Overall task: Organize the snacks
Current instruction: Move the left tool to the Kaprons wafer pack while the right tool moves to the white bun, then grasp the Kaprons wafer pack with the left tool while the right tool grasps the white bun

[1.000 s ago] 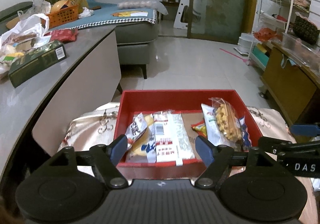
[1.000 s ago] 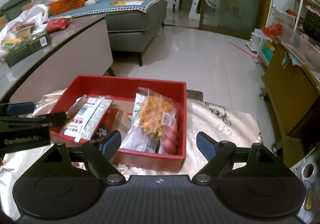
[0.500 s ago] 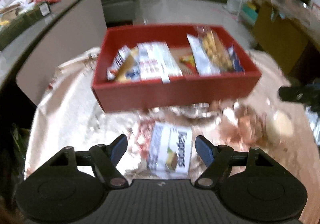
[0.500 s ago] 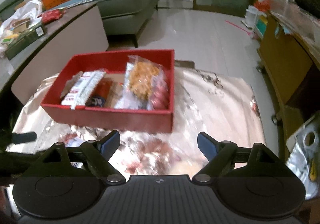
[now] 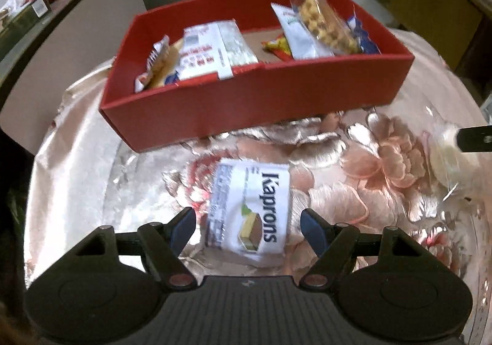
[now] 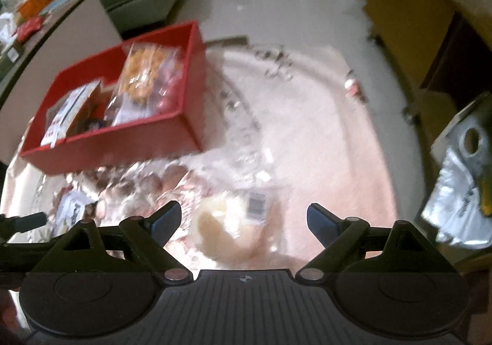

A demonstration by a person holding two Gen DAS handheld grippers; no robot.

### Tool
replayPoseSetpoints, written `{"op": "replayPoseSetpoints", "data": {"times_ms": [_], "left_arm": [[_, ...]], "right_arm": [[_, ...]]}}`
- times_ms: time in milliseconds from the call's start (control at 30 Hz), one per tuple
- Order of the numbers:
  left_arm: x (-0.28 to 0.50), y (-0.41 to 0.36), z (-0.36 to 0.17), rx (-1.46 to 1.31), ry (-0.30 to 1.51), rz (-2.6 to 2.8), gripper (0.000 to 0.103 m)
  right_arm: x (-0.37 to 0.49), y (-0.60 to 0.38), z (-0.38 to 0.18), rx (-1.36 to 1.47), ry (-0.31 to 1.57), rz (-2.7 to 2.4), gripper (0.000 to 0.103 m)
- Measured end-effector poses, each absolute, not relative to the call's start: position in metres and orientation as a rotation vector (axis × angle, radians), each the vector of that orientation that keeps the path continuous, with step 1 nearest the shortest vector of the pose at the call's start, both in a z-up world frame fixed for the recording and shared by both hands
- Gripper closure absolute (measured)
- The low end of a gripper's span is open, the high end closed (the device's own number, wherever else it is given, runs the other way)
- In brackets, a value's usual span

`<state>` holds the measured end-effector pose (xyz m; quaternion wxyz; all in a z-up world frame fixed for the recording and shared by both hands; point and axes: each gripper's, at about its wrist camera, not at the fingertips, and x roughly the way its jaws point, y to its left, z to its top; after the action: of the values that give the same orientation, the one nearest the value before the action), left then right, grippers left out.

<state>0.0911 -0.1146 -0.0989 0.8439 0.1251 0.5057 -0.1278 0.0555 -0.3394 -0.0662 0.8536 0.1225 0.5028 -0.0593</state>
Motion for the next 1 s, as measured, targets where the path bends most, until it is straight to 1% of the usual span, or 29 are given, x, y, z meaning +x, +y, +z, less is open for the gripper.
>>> {"op": "replayPoseSetpoints", "data": {"times_ms": [133, 400, 433, 467, 500, 533, 633, 800, 1000], "left_arm": [[0.094, -0.116, -0.104, 0.274, 1.079, -0.255, 0.034], [0.103, -0.11, -0.107, 0.21, 1.103, -0.261, 0.03], [0.104, -0.107, -0.107, 0.193, 1.108, -0.264, 0.033], [0.105, -0.106, -0.107, 0.174, 1.114, -0.271, 0.038], [0.105, -0.104, -0.105, 0.163, 1.112, -0.274, 0.042], [0.104, -0.104, -0.103, 0.161, 1.108, -0.28, 0.051], [0.1, -0.104, -0.101, 0.172, 1.108, -0.287, 0.051], [0.089, -0.102, -0.092, 0.167, 1.106, -0.309, 0.052], [0.075, -0.099, -0.079, 0.152, 1.094, -0.348, 0.052]], "right_arm": [[0.069, -0.324, -0.081, 0.228, 1.11, -0.114, 0.01], [0.079, -0.318, -0.103, 0.172, 1.185, -0.154, 0.009], [0.079, -0.318, -0.107, 0.162, 1.193, -0.157, 0.01], [0.079, -0.317, -0.108, 0.158, 1.196, -0.15, 0.012], [0.079, -0.315, -0.109, 0.146, 1.199, -0.146, 0.016], [0.078, -0.311, -0.108, 0.119, 1.199, -0.14, 0.021], [0.075, -0.302, -0.103, 0.106, 1.189, -0.101, 0.029], [0.066, -0.294, -0.096, 0.12, 1.183, -0.062, 0.035], [0.047, -0.279, -0.084, 0.131, 1.155, -0.008, 0.036]]}}
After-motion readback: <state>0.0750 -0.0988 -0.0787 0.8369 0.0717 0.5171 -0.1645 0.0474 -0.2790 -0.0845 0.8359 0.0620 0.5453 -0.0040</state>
